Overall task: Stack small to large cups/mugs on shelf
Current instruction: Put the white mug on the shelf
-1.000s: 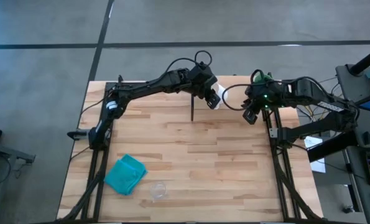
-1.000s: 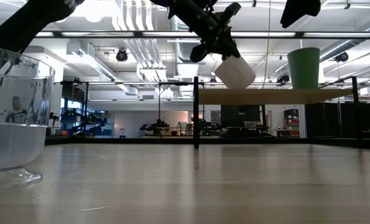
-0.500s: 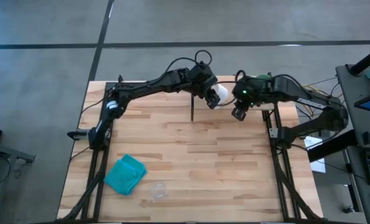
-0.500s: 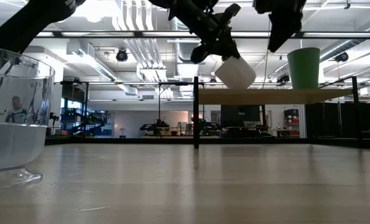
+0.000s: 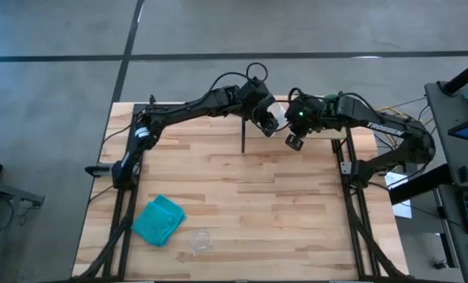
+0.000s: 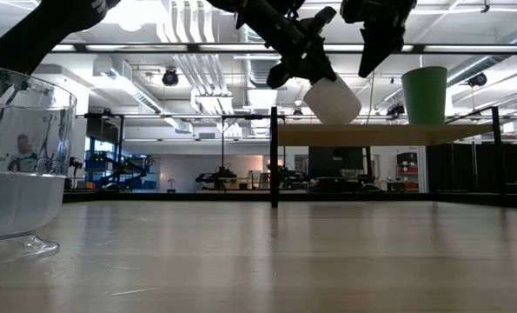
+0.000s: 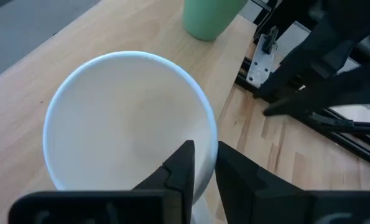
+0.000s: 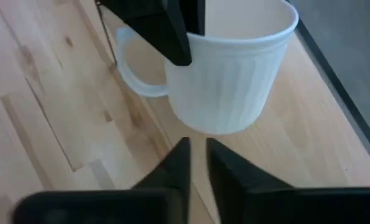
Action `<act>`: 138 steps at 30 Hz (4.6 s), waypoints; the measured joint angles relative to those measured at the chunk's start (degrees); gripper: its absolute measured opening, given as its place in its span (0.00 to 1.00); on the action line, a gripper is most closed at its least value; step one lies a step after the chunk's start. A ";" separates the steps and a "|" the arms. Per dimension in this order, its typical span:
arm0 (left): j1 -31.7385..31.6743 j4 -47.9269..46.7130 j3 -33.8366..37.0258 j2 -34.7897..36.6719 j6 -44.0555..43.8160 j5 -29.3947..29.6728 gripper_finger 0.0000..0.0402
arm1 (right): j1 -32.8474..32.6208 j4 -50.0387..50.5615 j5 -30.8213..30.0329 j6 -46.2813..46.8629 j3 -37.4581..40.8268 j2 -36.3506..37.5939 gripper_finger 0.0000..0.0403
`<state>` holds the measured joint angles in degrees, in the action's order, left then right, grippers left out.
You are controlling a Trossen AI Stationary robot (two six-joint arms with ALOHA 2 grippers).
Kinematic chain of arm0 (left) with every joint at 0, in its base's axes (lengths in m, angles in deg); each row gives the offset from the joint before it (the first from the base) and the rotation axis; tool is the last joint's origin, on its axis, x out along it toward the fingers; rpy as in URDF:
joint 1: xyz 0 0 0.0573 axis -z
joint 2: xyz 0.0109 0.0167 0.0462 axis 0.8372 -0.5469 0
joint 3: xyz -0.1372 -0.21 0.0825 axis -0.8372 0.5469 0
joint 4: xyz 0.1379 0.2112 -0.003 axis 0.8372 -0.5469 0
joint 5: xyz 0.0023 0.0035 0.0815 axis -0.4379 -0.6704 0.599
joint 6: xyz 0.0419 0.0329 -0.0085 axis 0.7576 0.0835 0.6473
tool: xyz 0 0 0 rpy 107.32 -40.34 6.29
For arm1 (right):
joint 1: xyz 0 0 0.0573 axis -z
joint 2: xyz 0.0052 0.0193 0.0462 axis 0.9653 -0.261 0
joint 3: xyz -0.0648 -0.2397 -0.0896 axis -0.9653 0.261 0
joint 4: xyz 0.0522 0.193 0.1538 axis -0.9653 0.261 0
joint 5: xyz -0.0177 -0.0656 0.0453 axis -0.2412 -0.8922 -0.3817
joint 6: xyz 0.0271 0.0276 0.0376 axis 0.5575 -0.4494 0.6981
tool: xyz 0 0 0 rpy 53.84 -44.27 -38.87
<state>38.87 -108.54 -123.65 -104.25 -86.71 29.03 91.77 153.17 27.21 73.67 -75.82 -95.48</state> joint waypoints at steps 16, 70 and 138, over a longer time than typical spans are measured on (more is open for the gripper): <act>-0.06 1.03 0.02 0.15 0.42 0.00 0.12 | 2.28 -1.14 0.63 1.62 0.00 -1.20 0.02; 2.38 3.70 -0.70 0.86 4.96 0.20 0.12 | 3.00 -13.64 1.57 9.52 18.82 4.32 0.02; -2.29 8.19 8.76 4.06 -0.10 1.05 0.00 | 1.73 -19.98 18.23 11.68 2.56 15.22 0.02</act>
<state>36.58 -100.35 -114.90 -100.19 -86.81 30.08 93.50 133.18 45.44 85.35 -73.26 -80.26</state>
